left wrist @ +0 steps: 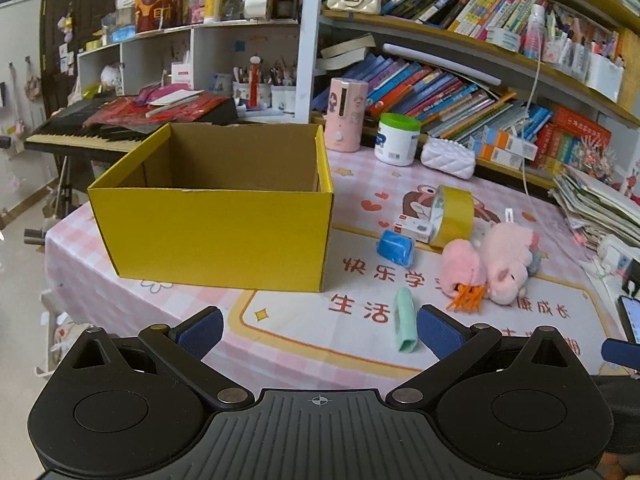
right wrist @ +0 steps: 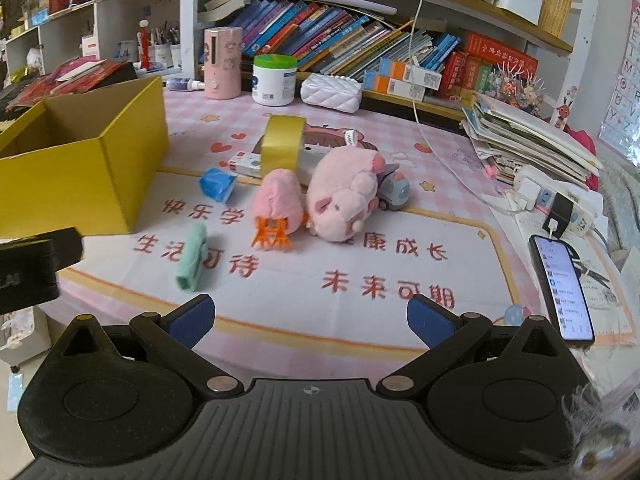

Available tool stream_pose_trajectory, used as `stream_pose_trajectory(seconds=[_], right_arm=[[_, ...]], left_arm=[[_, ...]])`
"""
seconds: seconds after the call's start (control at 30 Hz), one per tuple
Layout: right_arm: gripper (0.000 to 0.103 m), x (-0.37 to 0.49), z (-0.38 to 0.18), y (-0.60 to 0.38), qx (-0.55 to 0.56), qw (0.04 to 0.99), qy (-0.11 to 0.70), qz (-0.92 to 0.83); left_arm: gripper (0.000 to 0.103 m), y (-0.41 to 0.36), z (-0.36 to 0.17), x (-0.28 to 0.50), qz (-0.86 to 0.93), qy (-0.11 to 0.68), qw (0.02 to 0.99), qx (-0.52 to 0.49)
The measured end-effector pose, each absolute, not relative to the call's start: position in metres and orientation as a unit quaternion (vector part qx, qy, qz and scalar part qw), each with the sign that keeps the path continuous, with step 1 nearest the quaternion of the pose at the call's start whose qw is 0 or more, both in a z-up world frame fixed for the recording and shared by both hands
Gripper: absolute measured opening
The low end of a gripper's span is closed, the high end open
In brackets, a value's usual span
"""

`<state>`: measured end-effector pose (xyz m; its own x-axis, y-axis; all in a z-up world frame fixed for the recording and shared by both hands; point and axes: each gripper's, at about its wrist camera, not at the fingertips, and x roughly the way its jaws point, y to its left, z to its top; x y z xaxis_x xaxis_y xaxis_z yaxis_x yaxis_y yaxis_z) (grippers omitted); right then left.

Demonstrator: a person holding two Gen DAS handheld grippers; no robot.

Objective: Organize objects
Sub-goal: 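Grasp the mint green highlighter with the left tool while the right tool approaches the pink pig plush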

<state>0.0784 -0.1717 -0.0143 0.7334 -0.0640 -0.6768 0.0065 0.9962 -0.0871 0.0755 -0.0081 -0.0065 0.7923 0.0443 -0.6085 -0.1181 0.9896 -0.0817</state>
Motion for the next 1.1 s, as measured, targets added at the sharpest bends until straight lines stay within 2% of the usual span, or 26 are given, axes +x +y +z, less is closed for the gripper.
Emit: stream_pose_trajectory(seconds=[0.23, 0.47, 0.53, 0.6, 0.7, 0.77, 0.9, 1.03, 1.1], right_arm=[[0.103, 0.115, -0.015, -0.200, -0.026, 0.932, 0.361, -0.035], [0.101, 0.148, -0.014, -0.224, -0.004, 0.939, 0.344, -0.024], [0.101, 0.156, -0.015, -0.230, 0.001, 0.939, 0.344, -0.019], [0.101, 0.164, -0.017, -0.235, 0.005, 0.939, 0.344, -0.013], [0.101, 0.174, -0.021, -0.242, 0.008, 0.938, 0.346, -0.003], [0.101, 0.181, -0.024, -0.246, 0.010, 0.937, 0.350, 0.005], [0.101, 0.191, -0.028, -0.252, 0.014, 0.935, 0.355, 0.019], [0.101, 0.199, -0.031, -0.257, 0.017, 0.933, 0.358, 0.030], [0.101, 0.205, -0.032, -0.260, 0.020, 0.932, 0.361, 0.031]], left_arm=[[0.103, -0.023, -0.009, 0.091, 0.075, 0.306, 0.948, -0.047], [0.099, -0.045, -0.021, 0.118, 0.078, 0.339, 0.937, -0.041], [0.093, -0.052, -0.028, 0.126, 0.069, 0.353, 0.932, -0.037], [0.083, -0.057, -0.035, 0.135, 0.061, 0.373, 0.925, -0.039], [0.070, -0.066, -0.047, 0.149, 0.054, 0.395, 0.916, -0.037], [0.065, -0.073, -0.055, 0.157, 0.050, 0.405, 0.913, -0.025], [0.047, -0.083, -0.066, 0.169, 0.043, 0.422, 0.905, -0.015], [0.043, -0.090, -0.074, 0.181, 0.047, 0.433, 0.900, -0.007], [0.037, -0.091, -0.077, 0.185, 0.045, 0.439, 0.897, -0.009]])
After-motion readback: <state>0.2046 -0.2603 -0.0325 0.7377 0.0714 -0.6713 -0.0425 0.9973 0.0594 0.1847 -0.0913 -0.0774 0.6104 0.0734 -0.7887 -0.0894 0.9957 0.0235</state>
